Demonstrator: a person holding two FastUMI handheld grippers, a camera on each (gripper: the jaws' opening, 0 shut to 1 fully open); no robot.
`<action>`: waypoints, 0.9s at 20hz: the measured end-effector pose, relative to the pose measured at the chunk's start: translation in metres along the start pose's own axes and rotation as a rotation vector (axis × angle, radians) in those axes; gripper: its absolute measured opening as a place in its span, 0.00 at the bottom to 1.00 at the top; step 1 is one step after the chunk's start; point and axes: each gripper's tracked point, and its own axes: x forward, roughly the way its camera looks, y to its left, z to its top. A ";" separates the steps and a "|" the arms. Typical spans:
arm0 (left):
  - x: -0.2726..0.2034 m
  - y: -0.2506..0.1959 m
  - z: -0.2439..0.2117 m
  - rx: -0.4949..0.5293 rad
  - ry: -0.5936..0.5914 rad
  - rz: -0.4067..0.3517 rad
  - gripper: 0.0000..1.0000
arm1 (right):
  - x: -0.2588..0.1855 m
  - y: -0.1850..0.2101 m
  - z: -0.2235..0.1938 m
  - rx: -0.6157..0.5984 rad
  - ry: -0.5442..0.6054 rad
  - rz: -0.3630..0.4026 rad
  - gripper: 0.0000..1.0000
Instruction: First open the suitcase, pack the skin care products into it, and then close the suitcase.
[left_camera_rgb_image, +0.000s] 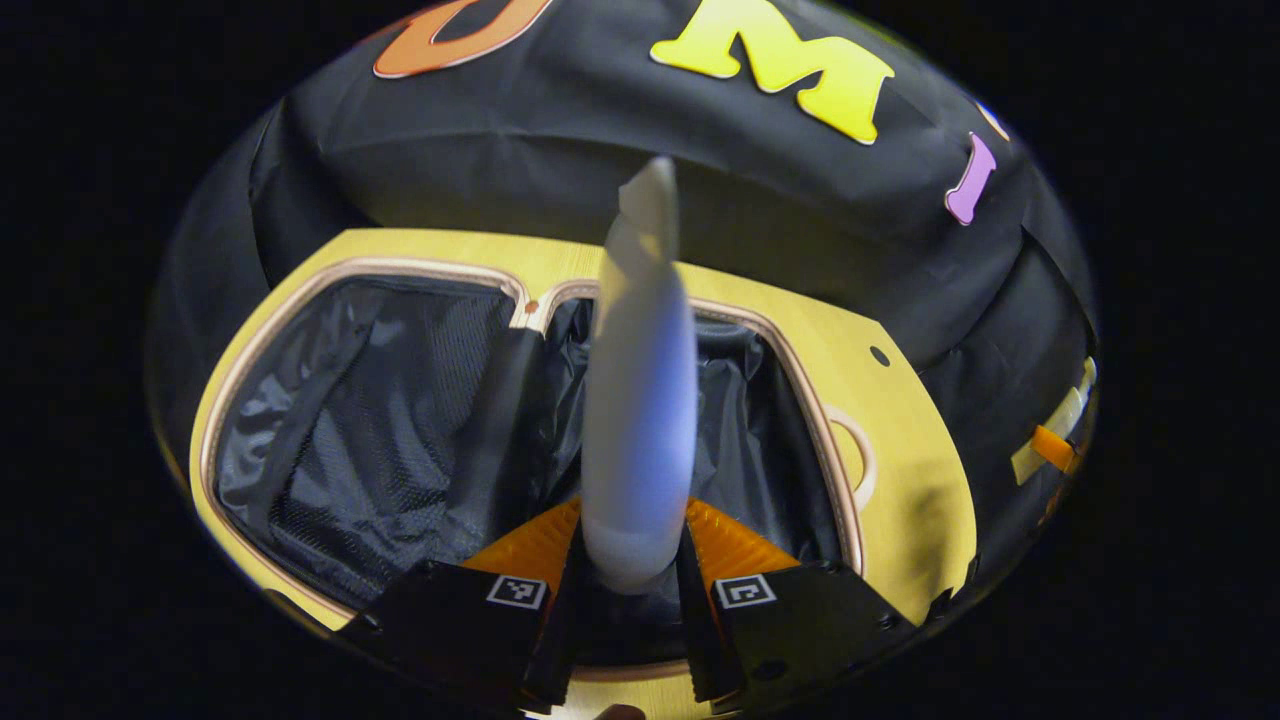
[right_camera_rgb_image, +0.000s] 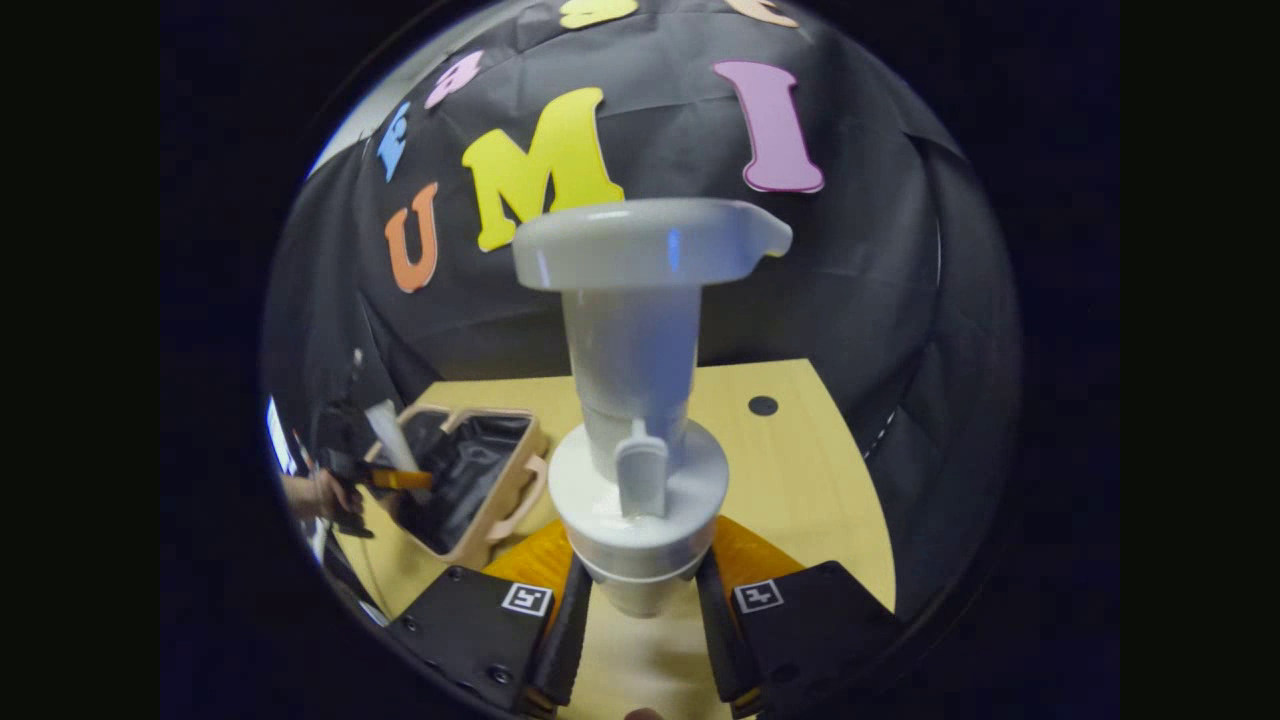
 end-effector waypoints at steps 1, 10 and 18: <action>0.007 0.001 -0.003 -0.008 0.038 -0.009 0.47 | -0.010 0.003 0.002 0.031 -0.001 -0.005 0.48; 0.028 0.013 -0.036 -0.001 0.398 0.053 0.47 | -0.046 0.041 0.010 0.012 -0.017 0.049 0.49; 0.008 0.003 -0.037 -0.041 0.363 0.078 0.67 | 0.000 0.133 -0.010 -0.189 0.111 0.198 0.49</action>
